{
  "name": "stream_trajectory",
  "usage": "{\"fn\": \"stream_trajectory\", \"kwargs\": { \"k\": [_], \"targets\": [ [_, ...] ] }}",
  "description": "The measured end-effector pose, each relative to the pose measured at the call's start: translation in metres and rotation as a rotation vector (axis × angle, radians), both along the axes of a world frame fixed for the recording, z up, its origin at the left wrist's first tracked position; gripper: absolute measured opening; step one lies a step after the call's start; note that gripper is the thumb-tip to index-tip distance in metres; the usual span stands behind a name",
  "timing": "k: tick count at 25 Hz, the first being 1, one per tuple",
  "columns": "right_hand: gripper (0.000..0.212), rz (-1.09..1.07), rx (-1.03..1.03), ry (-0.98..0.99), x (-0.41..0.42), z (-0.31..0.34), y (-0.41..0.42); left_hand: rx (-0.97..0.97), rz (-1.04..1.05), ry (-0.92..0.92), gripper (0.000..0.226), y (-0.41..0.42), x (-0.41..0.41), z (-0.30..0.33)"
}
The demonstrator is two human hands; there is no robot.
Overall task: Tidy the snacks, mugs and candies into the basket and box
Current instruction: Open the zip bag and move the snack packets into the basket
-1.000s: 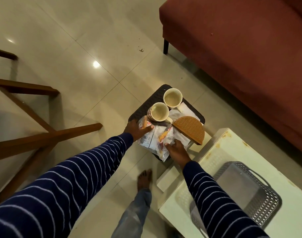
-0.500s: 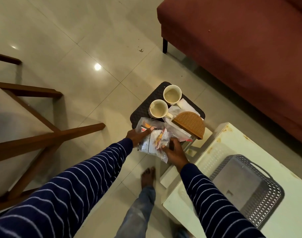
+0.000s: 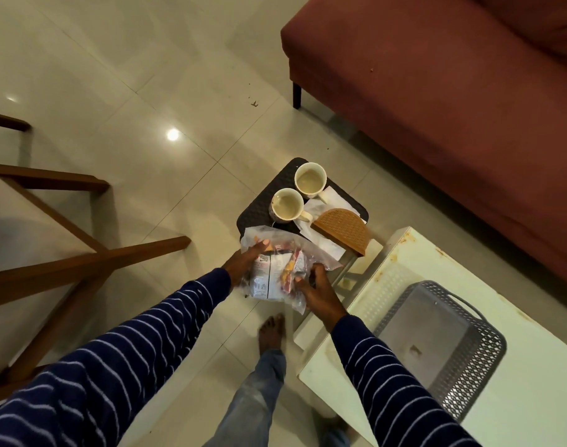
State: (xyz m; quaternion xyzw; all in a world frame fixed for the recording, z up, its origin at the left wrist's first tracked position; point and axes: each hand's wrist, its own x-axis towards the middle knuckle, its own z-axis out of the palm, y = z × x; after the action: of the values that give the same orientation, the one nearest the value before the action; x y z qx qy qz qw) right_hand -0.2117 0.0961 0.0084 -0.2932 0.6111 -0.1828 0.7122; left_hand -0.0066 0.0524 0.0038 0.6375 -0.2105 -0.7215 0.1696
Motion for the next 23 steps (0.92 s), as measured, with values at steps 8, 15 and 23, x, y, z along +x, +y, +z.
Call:
{"fn": "stream_trajectory", "kwargs": {
  "k": [8,15,23],
  "targets": [
    [0.024,-0.048,-0.127,-0.029,-0.025,0.096,0.041,-0.187,-0.117,0.058,0.034,0.019,-0.010,0.094],
    [0.034,-0.154,-0.409,0.064,-0.078,0.215,0.074,-0.367,-0.057,0.040,0.036,0.038,-0.070,0.212],
    [0.073,-0.778,-0.447,-0.179,-0.207,0.349,0.104,-0.707,-0.127,0.159,0.030,0.067,-0.176,0.369]
  ]
}}
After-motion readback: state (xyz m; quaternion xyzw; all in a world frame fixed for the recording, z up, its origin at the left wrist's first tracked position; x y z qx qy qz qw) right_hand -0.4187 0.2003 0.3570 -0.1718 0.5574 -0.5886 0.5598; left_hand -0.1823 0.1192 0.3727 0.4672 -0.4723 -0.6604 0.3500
